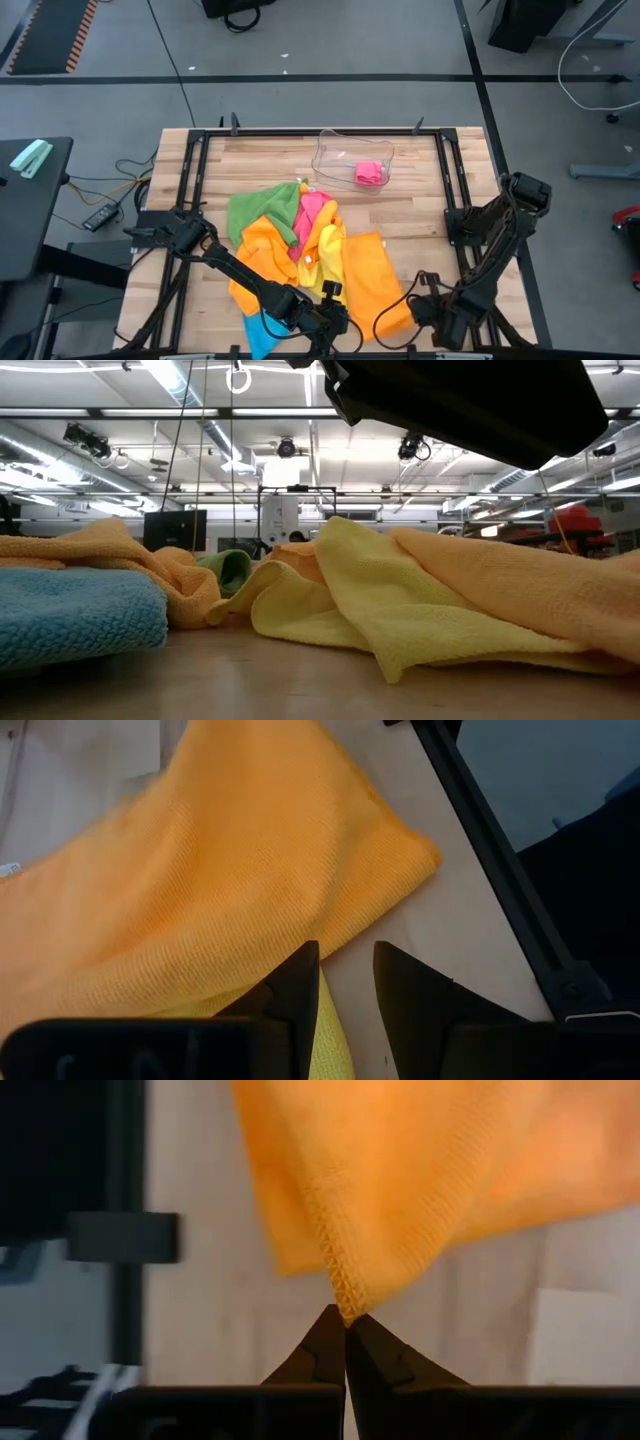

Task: Fold microfiber towels
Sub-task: Fold the right orange microfiber cloth

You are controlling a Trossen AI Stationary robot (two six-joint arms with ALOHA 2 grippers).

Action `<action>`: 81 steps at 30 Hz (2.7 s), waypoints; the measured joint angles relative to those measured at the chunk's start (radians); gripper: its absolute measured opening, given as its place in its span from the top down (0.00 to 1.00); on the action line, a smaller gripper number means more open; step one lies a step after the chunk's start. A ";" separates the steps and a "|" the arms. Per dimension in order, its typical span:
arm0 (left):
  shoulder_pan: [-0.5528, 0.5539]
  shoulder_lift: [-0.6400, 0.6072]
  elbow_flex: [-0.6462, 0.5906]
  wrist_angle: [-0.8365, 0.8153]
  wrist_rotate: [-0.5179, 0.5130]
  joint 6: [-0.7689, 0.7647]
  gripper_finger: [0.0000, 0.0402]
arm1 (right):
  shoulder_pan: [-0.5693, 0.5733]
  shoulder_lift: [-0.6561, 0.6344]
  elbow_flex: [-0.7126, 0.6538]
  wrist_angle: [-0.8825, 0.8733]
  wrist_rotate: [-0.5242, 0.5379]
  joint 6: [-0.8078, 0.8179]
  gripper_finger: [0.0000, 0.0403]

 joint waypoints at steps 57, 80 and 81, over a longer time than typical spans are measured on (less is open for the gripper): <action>0.027 0.134 0.000 0.297 -0.003 0.044 0.73 | 0.055 0.040 0.001 0.092 0.034 0.084 0.59; 0.006 0.154 0.000 0.398 0.003 0.032 0.73 | -0.253 -0.060 -0.249 0.107 0.519 -0.250 0.60; 0.005 0.154 0.001 0.422 -0.007 0.053 0.73 | -0.271 -0.079 -0.260 0.127 0.519 -0.279 0.60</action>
